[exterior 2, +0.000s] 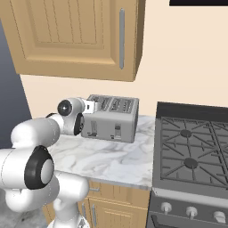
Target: Start the toaster. Once the lever pops up, take the bread to the plate on the dining counter.
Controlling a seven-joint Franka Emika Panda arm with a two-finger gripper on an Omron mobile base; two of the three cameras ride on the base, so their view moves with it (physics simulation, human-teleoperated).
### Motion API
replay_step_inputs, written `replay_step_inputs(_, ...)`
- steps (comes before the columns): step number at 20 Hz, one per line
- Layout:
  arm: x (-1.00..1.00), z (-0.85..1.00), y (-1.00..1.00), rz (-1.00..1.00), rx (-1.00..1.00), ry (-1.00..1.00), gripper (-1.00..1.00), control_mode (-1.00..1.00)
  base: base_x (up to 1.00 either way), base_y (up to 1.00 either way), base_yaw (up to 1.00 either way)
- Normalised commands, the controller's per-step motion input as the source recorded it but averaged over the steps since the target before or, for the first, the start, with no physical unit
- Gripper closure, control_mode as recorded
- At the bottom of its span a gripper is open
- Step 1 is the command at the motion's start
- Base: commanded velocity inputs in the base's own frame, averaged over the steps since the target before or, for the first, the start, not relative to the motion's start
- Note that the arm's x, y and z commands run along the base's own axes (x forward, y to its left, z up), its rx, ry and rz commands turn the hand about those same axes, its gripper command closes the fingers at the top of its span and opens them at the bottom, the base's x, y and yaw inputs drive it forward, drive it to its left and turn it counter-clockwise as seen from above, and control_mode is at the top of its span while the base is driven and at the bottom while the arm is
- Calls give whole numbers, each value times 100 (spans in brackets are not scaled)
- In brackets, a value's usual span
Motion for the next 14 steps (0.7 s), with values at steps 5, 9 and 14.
replay_step_inputs(5,0,0,0,0,0,0,-100,-100,0,0,0)
replay_step_inputs(9,0,0,0,0,0,0,-100,-100,0,0,0)
replay_step_inputs(14,0,0,0,0,0,0,-100,-100,0,0,0)
